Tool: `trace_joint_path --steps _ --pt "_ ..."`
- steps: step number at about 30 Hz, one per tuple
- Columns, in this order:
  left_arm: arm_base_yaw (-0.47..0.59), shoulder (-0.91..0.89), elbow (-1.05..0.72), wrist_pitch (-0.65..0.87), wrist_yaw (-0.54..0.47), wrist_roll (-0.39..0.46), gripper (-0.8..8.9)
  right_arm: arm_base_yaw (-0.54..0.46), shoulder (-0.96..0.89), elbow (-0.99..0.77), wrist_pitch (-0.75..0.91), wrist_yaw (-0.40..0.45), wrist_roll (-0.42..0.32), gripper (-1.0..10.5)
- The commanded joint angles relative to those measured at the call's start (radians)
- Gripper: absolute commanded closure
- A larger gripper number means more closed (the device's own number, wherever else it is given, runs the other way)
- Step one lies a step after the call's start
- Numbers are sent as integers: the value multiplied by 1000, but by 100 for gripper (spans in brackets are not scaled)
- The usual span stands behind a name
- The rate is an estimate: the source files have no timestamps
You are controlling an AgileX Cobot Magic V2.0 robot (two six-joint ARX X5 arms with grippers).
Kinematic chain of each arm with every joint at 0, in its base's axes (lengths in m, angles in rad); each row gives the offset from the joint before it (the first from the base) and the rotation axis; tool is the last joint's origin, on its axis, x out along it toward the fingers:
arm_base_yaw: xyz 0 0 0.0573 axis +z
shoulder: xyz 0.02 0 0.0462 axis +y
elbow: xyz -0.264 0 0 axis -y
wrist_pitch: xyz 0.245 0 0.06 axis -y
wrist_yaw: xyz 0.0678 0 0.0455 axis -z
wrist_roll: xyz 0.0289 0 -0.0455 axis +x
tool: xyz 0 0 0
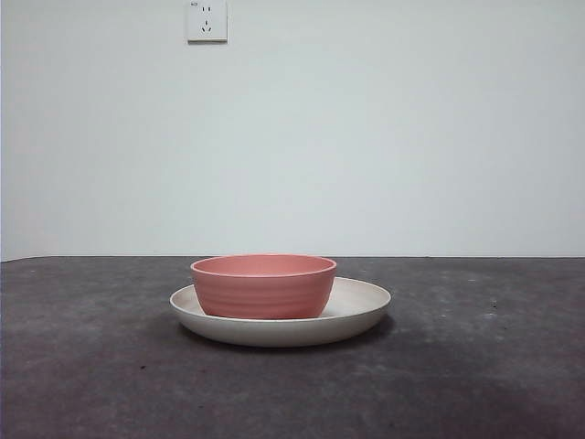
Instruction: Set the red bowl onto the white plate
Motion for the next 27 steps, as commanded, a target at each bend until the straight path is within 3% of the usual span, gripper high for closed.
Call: trace_joint_path --steps 1,6,16,27 --pt "2 0 -21 14 -2 -3 806 -11 -63 -102 126 9 -7 939" --pt "3 0 -21 14 -2 -3 806 -14 -151 -271 258 32 -2 939" --pt "3 0 -21 14 -2 -3 806 -14 -225 -455 261 32 6 939" --pt "2 0 -21 15 -2 -3 806 -13 -225 -467 90 25 19 939"
